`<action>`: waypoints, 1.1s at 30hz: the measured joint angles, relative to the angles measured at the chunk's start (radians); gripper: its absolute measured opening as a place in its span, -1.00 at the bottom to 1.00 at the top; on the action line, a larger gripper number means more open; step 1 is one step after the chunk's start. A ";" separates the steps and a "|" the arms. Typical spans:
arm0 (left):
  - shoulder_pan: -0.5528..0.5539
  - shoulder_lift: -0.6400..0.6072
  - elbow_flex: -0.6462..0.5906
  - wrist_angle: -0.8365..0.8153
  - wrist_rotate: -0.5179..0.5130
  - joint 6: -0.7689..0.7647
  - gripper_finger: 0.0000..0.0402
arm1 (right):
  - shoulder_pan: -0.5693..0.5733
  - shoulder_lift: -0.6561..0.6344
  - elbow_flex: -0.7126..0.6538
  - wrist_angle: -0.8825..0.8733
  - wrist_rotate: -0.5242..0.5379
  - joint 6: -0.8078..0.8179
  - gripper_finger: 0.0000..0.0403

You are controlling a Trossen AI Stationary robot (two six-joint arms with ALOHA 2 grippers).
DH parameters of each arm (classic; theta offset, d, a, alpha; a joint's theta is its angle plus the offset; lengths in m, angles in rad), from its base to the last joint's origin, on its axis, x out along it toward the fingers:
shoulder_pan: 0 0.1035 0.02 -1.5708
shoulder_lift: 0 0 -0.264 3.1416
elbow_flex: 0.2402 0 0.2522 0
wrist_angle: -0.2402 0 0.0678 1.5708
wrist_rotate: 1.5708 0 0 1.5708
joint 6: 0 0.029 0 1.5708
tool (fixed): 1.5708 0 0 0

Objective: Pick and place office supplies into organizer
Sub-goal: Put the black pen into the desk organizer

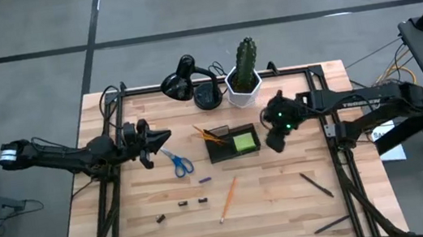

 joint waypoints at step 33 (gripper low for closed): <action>0.000 0.035 0.000 0.001 -0.008 -0.003 -0.88 | 0.724 -0.001 -0.135 -0.236 0.088 0.685 -0.13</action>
